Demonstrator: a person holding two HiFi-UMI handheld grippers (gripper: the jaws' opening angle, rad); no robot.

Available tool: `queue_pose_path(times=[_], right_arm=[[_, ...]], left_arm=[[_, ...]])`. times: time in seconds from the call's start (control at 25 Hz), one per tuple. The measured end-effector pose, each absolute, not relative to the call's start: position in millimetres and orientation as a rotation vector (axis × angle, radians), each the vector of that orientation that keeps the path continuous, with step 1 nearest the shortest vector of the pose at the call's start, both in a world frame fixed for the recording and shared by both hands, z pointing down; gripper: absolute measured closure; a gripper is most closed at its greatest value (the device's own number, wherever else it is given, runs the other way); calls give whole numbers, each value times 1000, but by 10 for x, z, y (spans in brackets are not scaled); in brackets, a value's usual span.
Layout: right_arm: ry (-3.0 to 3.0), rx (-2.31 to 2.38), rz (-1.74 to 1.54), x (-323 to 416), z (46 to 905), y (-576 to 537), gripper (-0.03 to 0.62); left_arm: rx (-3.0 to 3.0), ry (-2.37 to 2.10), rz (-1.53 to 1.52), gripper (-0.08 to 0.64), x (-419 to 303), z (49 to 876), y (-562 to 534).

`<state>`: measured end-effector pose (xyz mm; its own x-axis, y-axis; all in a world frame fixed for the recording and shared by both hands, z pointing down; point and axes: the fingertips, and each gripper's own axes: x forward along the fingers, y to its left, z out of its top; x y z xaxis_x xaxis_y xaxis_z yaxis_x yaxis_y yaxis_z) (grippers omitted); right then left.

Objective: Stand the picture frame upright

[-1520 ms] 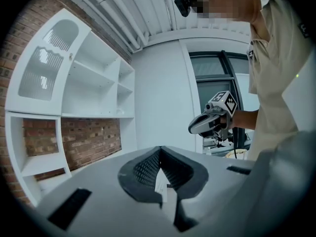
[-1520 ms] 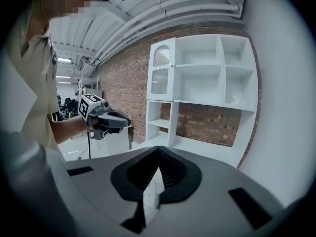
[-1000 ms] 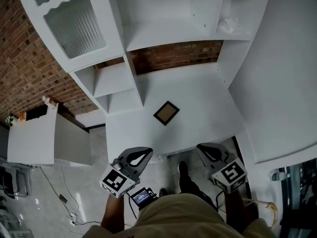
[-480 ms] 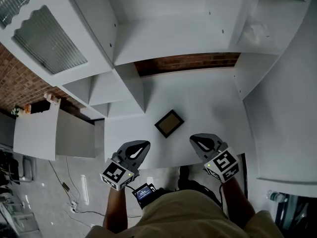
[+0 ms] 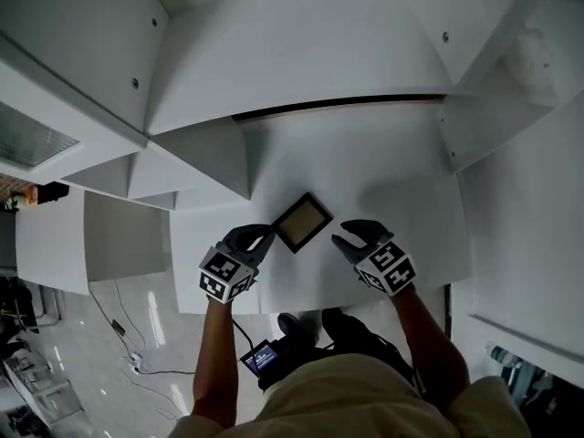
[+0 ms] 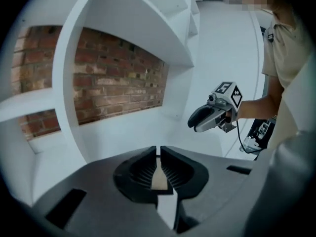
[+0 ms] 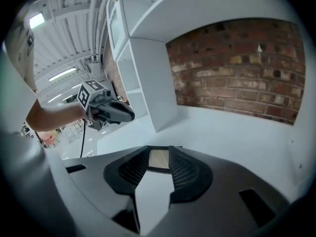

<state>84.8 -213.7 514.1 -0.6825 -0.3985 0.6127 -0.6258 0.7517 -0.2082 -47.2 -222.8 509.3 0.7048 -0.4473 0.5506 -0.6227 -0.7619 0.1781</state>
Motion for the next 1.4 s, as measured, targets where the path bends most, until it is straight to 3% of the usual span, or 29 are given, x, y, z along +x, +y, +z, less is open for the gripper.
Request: queue_pose_path(times=[0.24,0.56,1.0,1.4], right_arm=[[-2293,749,577,865,6004,-2424,471],[-2214,646,567,821,6680,-2510,471],[-2172,568,527,756,6926,-2556,494],[-2259,781,656,777,6793,-2688,497]], left_arm=[[2517,-734,858,543,-355,6001,-2726],[2457,-634,961,500,-339,6632,-2969],[2388,-458,909,499,-176,6879,-2949],[2369,-530,814,495,-222,6847,-2991]])
